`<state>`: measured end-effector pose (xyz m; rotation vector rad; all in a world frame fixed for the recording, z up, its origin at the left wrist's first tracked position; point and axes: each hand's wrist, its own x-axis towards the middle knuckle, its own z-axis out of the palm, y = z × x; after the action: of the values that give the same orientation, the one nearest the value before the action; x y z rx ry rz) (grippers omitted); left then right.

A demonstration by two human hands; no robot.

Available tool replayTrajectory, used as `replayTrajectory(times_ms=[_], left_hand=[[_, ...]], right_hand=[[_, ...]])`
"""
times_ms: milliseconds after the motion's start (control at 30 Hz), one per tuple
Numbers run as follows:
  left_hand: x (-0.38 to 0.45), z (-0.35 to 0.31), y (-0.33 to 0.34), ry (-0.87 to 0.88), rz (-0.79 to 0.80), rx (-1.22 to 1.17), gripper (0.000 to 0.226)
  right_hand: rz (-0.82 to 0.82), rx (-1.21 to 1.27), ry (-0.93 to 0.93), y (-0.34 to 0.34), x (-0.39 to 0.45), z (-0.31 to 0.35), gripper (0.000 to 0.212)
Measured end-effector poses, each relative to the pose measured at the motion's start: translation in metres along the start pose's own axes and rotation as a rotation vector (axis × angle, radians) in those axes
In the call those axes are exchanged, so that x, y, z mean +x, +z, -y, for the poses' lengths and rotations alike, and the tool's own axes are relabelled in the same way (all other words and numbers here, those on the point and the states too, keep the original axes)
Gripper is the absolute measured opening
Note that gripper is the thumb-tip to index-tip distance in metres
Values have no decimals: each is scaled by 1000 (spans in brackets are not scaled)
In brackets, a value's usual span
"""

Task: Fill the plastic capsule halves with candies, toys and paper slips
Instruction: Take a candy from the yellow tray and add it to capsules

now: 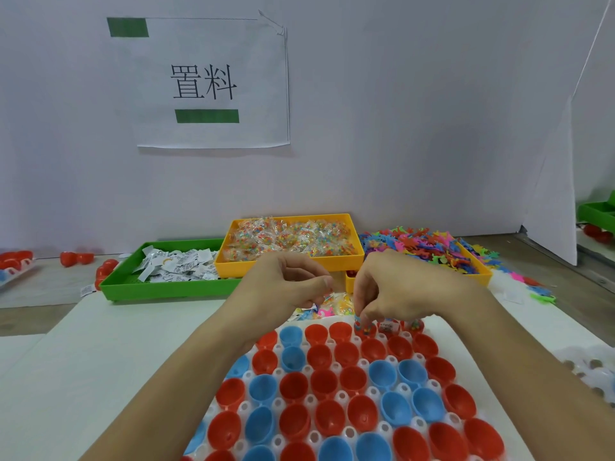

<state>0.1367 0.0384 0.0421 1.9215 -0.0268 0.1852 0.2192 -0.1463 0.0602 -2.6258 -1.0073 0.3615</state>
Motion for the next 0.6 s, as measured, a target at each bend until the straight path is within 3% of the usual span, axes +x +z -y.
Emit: replayTrajectory(times_ms=[333, 600], left_hand=[[1, 0, 0, 14, -19, 47, 6], [2, 4, -5, 15, -65, 118, 8]], right_hand=[[-2, -74, 66, 10, 3, 5, 8], [-20, -3, 15, -2, 0, -6, 7]])
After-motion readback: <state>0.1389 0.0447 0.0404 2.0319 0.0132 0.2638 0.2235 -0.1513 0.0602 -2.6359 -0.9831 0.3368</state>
